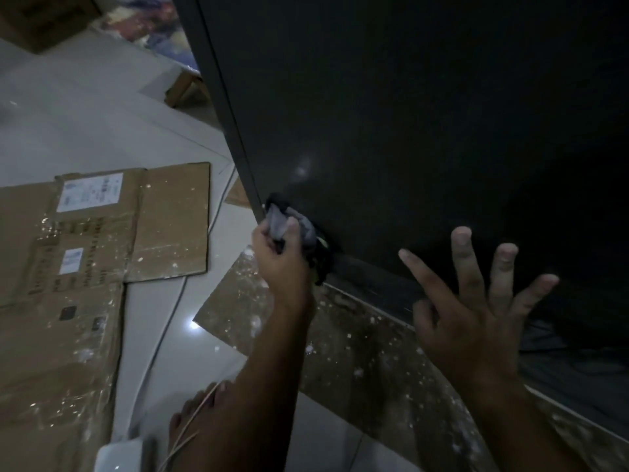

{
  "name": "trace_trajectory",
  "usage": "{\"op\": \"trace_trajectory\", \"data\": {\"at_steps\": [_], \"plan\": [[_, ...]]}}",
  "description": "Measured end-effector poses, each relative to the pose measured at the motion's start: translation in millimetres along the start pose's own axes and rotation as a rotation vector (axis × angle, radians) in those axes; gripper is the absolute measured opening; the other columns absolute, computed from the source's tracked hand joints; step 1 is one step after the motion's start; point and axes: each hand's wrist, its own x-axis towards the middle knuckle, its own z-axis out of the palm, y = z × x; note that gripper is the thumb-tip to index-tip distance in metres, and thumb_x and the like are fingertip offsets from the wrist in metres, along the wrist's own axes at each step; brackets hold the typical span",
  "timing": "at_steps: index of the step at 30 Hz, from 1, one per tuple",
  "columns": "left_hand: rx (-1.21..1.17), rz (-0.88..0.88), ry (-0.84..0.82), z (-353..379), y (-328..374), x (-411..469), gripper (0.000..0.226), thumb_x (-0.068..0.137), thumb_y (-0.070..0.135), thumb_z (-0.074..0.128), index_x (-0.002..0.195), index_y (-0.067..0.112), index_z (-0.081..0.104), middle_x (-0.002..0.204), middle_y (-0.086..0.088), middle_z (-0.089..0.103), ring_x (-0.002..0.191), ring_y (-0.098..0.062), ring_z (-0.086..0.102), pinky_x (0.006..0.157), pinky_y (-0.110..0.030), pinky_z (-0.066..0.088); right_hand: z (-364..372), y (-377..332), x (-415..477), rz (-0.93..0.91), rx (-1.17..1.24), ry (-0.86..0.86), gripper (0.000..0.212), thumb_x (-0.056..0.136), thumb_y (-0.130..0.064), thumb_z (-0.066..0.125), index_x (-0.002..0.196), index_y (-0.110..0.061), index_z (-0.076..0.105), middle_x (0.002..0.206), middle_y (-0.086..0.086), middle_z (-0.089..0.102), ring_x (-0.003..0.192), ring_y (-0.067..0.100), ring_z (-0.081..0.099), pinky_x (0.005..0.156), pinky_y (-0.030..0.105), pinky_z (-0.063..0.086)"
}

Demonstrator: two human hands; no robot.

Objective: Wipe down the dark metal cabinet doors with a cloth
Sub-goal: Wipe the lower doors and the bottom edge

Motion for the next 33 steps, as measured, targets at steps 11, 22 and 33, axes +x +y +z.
{"op": "trace_trajectory", "data": {"at_steps": [11,22,33], "plan": [[0.016,-0.475,-0.045,0.9,-58.0,-7.7,0.01,0.101,0.028,0.054,0.11,0.028,0.051,0.112,-0.006,0.06,0.105,-0.027,0.061,0.092,-0.056,0.054,-4.2,0.2,-1.6,0.0,-0.015,0.01,0.064,0.09,-0.022,0.04,0.152,-0.036,0.036,0.166,-0.008,-0.009,0.149,0.021,-0.024,0.115,0.056,-0.021],[0.047,-0.449,0.036,14.3,-76.2,-18.0,0.028,0.101,0.033,0.052,0.128,0.024,0.049,0.123,-0.008,0.061,0.11,-0.027,0.061,0.097,-0.051,0.053,0.0,3.4,-0.9,-0.015,0.007,0.028,0.064,0.09,-0.02,0.045,0.151,-0.036,0.037,0.166,-0.009,-0.007,0.149,0.02,-0.024,0.114,0.056,-0.021],[0.17,-0.512,0.152,-36.4,-47.2,89.0,0.029,0.103,0.035,0.042,0.117,0.015,0.057,0.108,-0.01,0.062,0.096,-0.025,0.061,0.071,-0.034,0.052,-4.5,6.6,-5.0,-0.041,0.034,0.01,0.064,0.086,-0.016,0.051,0.147,-0.035,0.044,0.166,-0.012,-0.005,0.151,0.022,-0.019,0.115,0.057,-0.02]]}}
